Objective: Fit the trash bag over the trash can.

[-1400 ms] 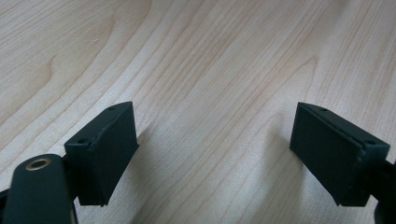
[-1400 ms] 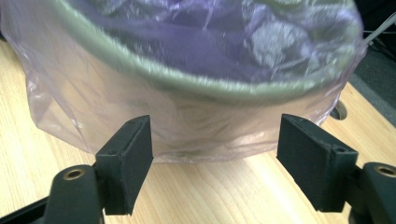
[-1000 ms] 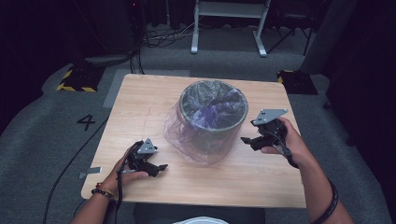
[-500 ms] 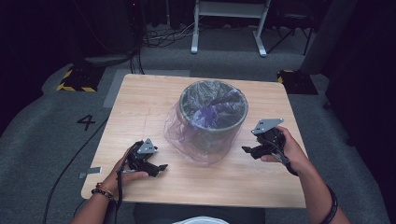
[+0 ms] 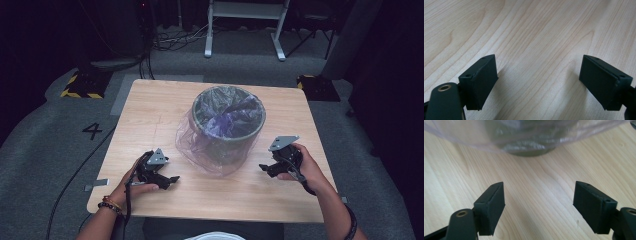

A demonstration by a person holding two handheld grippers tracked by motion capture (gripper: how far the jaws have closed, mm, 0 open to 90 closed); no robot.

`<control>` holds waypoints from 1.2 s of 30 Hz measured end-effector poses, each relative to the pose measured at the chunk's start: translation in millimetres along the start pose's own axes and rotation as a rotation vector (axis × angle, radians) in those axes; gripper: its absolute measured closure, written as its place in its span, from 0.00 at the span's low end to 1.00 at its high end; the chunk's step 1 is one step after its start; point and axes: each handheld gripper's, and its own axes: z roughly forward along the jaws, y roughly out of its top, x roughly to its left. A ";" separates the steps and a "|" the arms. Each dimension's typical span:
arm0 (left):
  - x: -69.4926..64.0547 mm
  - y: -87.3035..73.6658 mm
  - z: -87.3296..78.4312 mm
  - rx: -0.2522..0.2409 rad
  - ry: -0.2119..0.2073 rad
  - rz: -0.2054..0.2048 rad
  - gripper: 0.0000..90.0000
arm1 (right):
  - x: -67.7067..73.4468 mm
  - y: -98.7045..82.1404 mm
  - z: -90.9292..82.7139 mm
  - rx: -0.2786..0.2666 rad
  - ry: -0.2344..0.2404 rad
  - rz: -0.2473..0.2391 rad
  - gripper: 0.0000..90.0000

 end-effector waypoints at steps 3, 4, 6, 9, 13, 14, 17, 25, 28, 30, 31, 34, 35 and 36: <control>0.0 0.0 0.0 0.000 0.000 0.000 0.16 | -1.2 -9.0 5.8 0.017 -0.018 -0.001 0.28; 0.0 0.0 0.0 0.000 0.000 0.000 0.16 | -1.7 -11.2 7.1 0.025 -0.026 -0.001 0.27; 0.0 0.0 0.0 0.000 0.000 0.000 0.16 | -3.2 -18.4 9.8 0.024 -0.024 0.015 0.27; 0.0 0.0 0.0 0.000 0.000 0.000 0.16 | -3.9 -24.7 10.8 0.020 -0.022 0.038 0.25; 0.0 0.0 0.0 0.000 0.000 0.000 0.16 | -4.6 -34.3 11.0 0.006 -0.021 0.058 0.24; 0.0 0.0 0.0 0.000 0.000 0.000 0.16 | -4.6 -36.9 10.8 -0.002 -0.021 0.064 0.24; 0.0 0.0 0.0 0.000 0.000 0.000 0.16 | -3.9 -42.6 10.0 -0.009 -0.020 0.070 0.23; -0.1 0.0 0.0 0.000 0.001 0.000 0.16 | -2.9 -61.2 7.6 -0.052 -0.021 0.091 0.22; -0.1 0.0 0.0 0.000 0.001 -0.001 0.16 | -2.8 -69.4 7.5 -0.067 -0.017 0.108 0.22; -0.1 0.0 0.0 0.000 0.001 0.000 0.16 | -2.7 -74.8 7.2 -0.071 -0.018 0.115 0.22; -0.1 0.0 0.0 -0.001 0.000 -0.001 0.16 | -2.7 -77.4 7.1 -0.078 -0.019 0.119 0.22; -0.1 0.0 0.0 0.000 0.001 0.000 0.16 | -2.7 -84.3 6.7 -0.085 -0.020 0.130 0.22; -0.2 0.0 0.0 0.000 0.001 0.000 0.16 | -2.3 -87.4 6.2 -0.098 -0.026 0.133 0.22; -0.2 0.0 0.0 0.000 0.002 0.000 0.16 | -2.1 -89.9 5.6 -0.104 -0.019 0.140 0.22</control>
